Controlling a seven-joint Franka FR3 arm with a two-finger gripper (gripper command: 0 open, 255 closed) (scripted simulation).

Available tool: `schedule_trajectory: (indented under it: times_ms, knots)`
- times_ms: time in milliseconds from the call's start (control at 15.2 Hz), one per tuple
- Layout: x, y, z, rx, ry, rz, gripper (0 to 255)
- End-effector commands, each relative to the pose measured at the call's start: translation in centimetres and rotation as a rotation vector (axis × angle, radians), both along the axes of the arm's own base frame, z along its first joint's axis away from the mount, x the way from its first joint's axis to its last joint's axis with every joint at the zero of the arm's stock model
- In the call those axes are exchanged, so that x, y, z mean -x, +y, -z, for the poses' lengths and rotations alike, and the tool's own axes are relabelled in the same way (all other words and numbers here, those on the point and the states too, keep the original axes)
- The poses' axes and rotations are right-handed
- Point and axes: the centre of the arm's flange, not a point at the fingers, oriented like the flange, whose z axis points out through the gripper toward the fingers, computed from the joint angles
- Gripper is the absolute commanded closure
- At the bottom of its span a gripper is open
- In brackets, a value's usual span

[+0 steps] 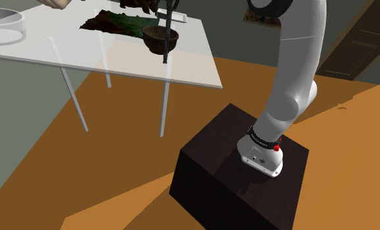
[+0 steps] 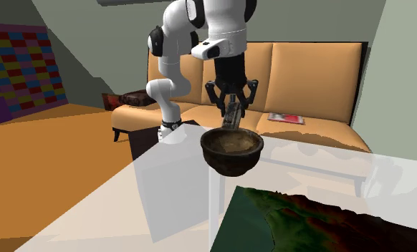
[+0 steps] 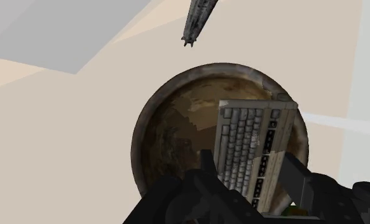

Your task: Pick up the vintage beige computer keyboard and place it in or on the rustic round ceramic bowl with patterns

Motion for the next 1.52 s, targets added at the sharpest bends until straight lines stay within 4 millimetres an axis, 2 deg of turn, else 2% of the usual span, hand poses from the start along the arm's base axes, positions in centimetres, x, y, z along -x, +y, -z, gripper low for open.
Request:
schedule_trajectory:
  times_ms: [0, 660, 1188, 1254, 1452]
  knots:
    - [-0.1, 0.0, 1.0, 0.0, -0.001, 0.0, 255]
    - [-0.1, 0.0, 6.7, 0.0, -0.001, 0.0, 255]
    - [-0.1, 0.0, 6.7, 0.0, -0.001, 0.0, 255]
    - [-0.1, 0.0, 6.7, 0.0, -0.001, 0.0, 0]
    - [-0.1, 0.0, 6.7, 0.0, -0.001, 0.0, 0]
